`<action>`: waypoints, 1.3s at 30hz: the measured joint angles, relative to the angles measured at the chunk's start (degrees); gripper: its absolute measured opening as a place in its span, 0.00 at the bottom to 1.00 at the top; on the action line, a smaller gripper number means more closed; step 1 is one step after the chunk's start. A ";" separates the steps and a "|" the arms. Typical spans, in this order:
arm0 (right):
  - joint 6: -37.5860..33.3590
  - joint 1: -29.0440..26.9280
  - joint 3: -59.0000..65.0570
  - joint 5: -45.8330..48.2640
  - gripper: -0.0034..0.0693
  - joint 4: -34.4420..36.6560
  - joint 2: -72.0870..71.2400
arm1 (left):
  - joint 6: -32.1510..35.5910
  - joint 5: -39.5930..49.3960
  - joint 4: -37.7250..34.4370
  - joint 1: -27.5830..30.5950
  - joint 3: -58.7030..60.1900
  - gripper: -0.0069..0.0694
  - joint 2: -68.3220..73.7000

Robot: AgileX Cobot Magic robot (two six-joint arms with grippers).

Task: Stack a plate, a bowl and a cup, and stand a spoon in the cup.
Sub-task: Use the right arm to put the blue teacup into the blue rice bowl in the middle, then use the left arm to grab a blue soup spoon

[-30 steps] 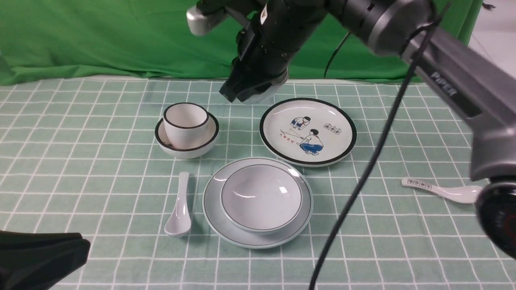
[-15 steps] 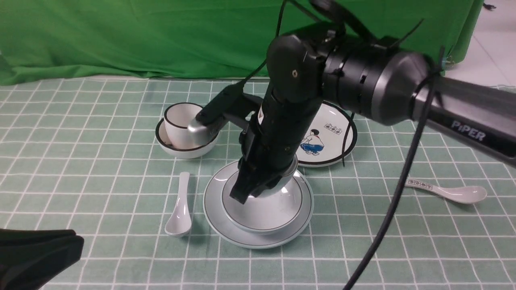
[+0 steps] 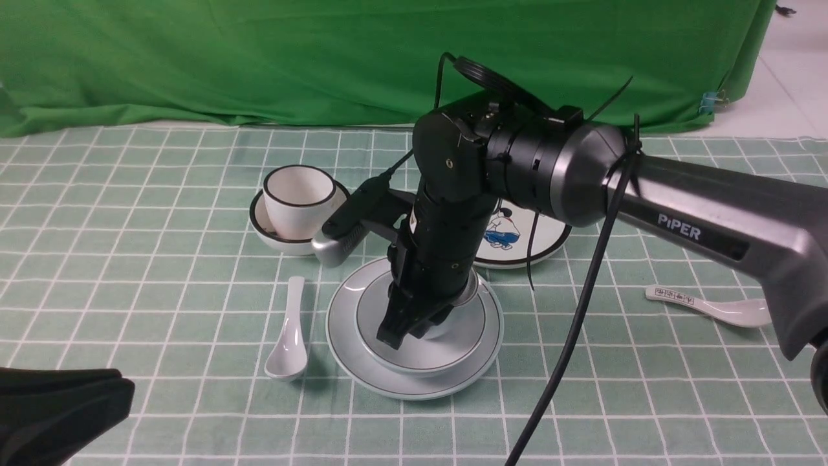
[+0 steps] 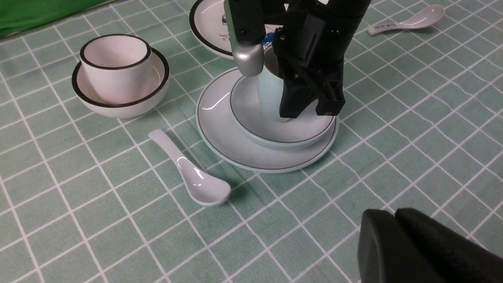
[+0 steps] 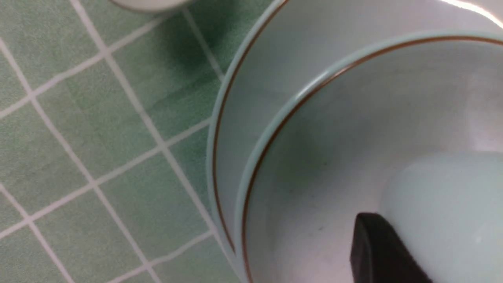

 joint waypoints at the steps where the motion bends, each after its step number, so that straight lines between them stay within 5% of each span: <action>1: 0.05 0.00 0.00 0.03 0.17 0.00 0.00 | 0.00 0.00 0.00 0.00 0.00 0.11 0.00; 9: 0.54 0.00 0.00 0.22 0.21 0.27 0.00 | 0.00 0.00 0.00 0.00 0.00 0.11 0.00; 29: 4.87 0.00 -4.82 5.14 0.68 0.78 -3.05 | -0.04 0.00 -0.52 0.00 0.00 0.11 0.15; 34: 4.87 0.00 -6.93 9.87 0.65 0.77 -8.10 | -1.28 0.09 -0.96 0.00 0.00 0.11 1.94; 39: 5.02 0.00 -3.70 11.25 0.40 -2.32 -15.68 | -2.47 2.43 -4.54 0.00 0.00 0.11 6.98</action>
